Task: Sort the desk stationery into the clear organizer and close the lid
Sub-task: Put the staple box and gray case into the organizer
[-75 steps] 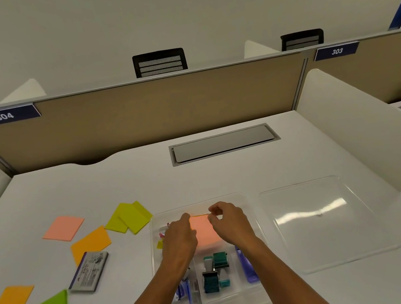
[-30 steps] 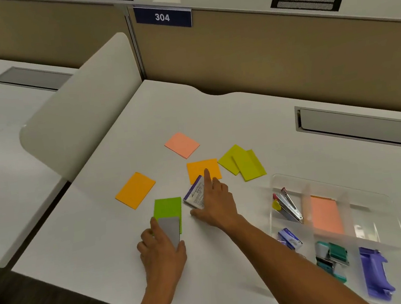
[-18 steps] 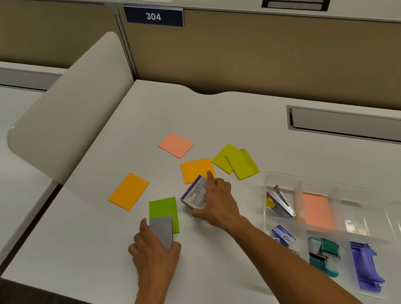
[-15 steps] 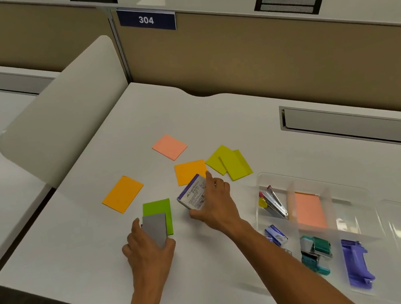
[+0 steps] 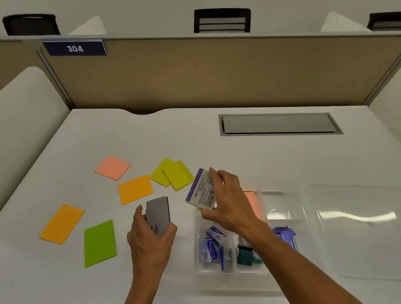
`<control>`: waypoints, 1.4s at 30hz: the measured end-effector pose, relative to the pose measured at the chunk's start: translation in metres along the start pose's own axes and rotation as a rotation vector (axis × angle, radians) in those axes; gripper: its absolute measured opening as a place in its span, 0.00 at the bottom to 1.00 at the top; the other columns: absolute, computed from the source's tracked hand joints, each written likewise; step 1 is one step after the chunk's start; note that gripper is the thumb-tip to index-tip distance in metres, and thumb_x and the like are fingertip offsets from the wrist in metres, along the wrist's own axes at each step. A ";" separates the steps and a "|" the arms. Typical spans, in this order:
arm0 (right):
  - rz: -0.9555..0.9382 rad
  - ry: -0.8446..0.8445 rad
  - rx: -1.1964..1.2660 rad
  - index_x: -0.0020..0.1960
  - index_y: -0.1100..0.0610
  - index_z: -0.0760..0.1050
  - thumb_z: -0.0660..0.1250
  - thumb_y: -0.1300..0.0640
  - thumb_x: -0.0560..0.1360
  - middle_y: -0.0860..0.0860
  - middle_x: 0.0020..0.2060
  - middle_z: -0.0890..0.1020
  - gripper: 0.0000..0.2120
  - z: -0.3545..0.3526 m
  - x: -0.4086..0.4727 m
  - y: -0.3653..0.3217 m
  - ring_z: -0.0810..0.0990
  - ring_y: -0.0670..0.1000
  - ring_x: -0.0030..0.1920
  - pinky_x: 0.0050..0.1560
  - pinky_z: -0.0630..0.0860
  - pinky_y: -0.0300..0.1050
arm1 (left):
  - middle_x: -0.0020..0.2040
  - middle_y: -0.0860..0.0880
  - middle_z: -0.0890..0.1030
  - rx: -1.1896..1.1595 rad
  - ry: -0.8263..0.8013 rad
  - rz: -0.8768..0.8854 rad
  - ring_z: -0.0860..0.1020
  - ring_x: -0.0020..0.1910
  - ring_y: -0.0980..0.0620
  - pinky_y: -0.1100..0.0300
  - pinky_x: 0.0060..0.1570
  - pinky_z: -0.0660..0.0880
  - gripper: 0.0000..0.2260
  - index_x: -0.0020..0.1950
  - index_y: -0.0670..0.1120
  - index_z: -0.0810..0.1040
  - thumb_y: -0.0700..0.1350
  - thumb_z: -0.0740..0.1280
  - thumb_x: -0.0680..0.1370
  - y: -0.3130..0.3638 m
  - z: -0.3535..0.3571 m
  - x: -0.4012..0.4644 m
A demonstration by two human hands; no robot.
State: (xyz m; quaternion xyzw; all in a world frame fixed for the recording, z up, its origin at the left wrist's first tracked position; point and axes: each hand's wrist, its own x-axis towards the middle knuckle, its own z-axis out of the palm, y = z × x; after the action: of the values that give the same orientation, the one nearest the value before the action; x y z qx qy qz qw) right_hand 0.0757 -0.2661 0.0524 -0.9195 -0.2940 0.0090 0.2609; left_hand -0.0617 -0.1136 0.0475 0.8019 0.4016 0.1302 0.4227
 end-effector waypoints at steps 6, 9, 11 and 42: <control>0.120 0.015 -0.092 0.76 0.51 0.51 0.73 0.37 0.62 0.51 0.68 0.64 0.51 -0.038 -0.016 0.079 0.63 0.52 0.67 0.61 0.73 0.46 | 0.69 0.45 0.72 -0.019 -0.082 0.051 0.71 0.65 0.40 0.40 0.55 0.77 0.39 0.75 0.52 0.56 0.50 0.74 0.71 0.040 0.043 -0.023; 0.177 0.023 -0.137 0.76 0.52 0.53 0.74 0.39 0.62 0.50 0.66 0.67 0.50 -0.055 -0.028 0.120 0.65 0.52 0.66 0.58 0.74 0.45 | 0.68 0.45 0.72 -0.028 -0.113 0.083 0.72 0.64 0.41 0.41 0.55 0.78 0.38 0.74 0.53 0.56 0.50 0.75 0.70 0.056 0.060 -0.035; 0.206 -0.004 -0.155 0.75 0.52 0.54 0.74 0.38 0.62 0.51 0.67 0.67 0.50 -0.066 -0.034 0.144 0.66 0.52 0.66 0.59 0.74 0.47 | 0.68 0.46 0.72 -0.029 -0.122 0.097 0.72 0.63 0.41 0.42 0.53 0.79 0.39 0.74 0.54 0.56 0.51 0.75 0.70 0.065 0.068 -0.041; 0.303 -0.141 0.281 0.67 0.48 0.71 0.66 0.56 0.78 0.52 0.65 0.74 0.17 -0.082 -0.038 0.200 0.74 0.53 0.63 0.54 0.77 0.39 | 0.64 0.47 0.72 0.216 -0.208 0.241 0.71 0.60 0.46 0.46 0.55 0.78 0.37 0.70 0.51 0.61 0.56 0.75 0.67 0.139 0.163 -0.082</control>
State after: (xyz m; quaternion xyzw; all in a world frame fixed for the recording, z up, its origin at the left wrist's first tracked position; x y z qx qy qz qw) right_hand 0.1657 -0.4641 0.0214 -0.9048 -0.1657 0.1534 0.3611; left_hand 0.0494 -0.3136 0.0677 0.8940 0.2686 0.0526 0.3548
